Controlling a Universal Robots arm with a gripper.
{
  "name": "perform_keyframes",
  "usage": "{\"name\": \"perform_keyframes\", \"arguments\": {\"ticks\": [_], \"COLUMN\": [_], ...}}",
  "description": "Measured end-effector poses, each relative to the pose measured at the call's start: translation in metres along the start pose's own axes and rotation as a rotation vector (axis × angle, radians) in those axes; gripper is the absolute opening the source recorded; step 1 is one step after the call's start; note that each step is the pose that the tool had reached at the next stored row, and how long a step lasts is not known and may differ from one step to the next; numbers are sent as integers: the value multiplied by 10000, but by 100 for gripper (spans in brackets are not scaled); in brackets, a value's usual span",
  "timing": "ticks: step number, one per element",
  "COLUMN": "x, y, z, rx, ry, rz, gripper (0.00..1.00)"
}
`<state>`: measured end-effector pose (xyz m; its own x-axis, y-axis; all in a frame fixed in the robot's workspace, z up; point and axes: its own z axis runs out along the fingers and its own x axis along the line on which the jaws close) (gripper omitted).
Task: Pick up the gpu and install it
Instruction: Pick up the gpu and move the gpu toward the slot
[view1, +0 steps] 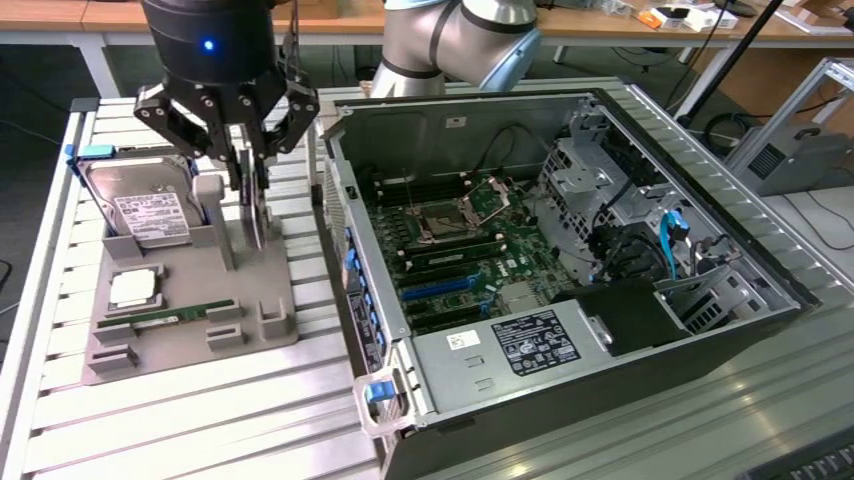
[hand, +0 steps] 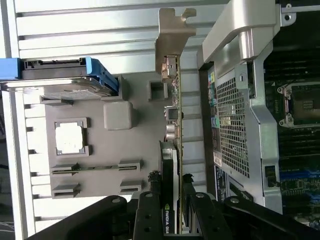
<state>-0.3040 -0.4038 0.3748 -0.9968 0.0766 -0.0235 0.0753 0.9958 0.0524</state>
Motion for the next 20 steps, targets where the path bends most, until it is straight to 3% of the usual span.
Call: {"name": "perform_keyframes", "arguments": {"ticks": [11,17,20], "x": [-12,-20,-89], "y": [27,28,33], "z": [-507,-516,-513], "rx": [3,3,2], "ry": [0,2,-1], "rz": [0,-1,-1], "gripper": [27,27,27]}}
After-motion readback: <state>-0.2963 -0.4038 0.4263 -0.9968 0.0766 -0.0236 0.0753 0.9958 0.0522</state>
